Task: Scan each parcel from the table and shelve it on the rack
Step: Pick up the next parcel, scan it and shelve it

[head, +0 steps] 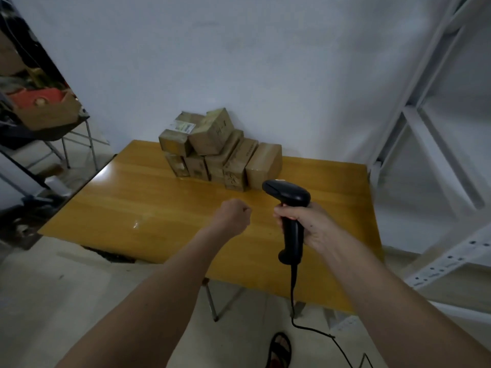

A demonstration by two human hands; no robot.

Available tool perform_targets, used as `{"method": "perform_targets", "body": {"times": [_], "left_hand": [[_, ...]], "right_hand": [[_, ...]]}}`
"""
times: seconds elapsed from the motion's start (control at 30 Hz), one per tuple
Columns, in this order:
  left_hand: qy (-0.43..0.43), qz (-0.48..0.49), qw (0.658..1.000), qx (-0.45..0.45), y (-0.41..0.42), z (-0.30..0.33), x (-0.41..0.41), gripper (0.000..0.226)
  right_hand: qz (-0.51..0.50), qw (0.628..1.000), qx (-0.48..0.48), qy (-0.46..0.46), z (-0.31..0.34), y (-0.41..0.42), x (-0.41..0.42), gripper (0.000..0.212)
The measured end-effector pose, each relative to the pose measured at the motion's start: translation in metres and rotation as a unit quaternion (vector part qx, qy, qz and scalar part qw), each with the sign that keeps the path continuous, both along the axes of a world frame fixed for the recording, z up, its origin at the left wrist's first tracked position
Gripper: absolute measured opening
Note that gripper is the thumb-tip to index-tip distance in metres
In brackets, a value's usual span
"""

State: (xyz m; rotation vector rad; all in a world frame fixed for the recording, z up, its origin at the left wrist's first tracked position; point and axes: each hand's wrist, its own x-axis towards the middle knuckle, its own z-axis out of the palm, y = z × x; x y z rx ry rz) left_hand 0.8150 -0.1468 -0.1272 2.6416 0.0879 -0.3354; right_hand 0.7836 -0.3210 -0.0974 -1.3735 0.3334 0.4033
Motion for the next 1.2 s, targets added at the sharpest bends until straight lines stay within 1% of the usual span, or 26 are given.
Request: {"method": "perform_targets", "body": {"times": [0.17,0.27,0.33,0.43,0.53,0.6,0.7,0.83,0.9,1.0,1.13,1.2], "left_hand": [[-0.011,0.008,1.000,0.021,0.002,0.005,0.066,0.023],[-0.025,0.006,0.999,0.025,0.002,0.000,0.094,0.033],[-0.009,-0.009,1.000,0.025,0.001,-0.009,0.110,0.025],[0.032,-0.009,0.999,0.022,-0.002,-0.018,0.135,0.046],[0.030,-0.027,0.998,0.039,-0.008,-0.025,0.165,0.043],[0.038,-0.036,0.998,0.037,-0.015,-0.030,0.185,0.046],[0.050,-0.056,0.996,0.055,-0.023,-0.041,0.214,0.065],[0.065,-0.032,0.996,0.051,-0.030,-0.056,0.247,0.087],[0.066,-0.038,0.995,0.057,-0.029,-0.066,0.261,0.093],[0.081,-0.048,0.994,0.055,-0.030,-0.080,0.278,0.099],[0.134,-0.083,0.982,0.100,-0.039,-0.099,0.291,0.100],[0.119,-0.111,0.979,0.124,-0.043,-0.107,0.287,0.097]], "right_hand": [[-0.026,0.999,0.007,0.021,-0.003,-0.001,0.058,0.010],[-0.037,0.999,0.009,0.023,-0.005,-0.004,0.090,0.012],[-0.041,0.999,0.011,0.030,-0.008,-0.006,0.105,0.014],[-0.046,0.998,0.015,0.050,-0.015,-0.007,0.123,0.014],[-0.063,0.996,0.017,0.066,-0.022,-0.011,0.141,0.014],[-0.086,0.993,0.018,0.080,-0.028,-0.014,0.152,0.014],[-0.116,0.989,0.012,0.092,-0.035,-0.019,0.164,0.011],[-0.135,0.986,0.000,0.098,-0.037,-0.023,0.180,0.010],[-0.144,0.984,0.003,0.102,-0.038,-0.024,0.191,0.011],[-0.171,0.979,0.008,0.108,-0.040,-0.026,0.203,0.011],[-0.210,0.970,0.009,0.119,-0.048,-0.032,0.210,0.013],[-0.219,0.967,0.010,0.129,-0.052,-0.033,0.209,0.013]]}}
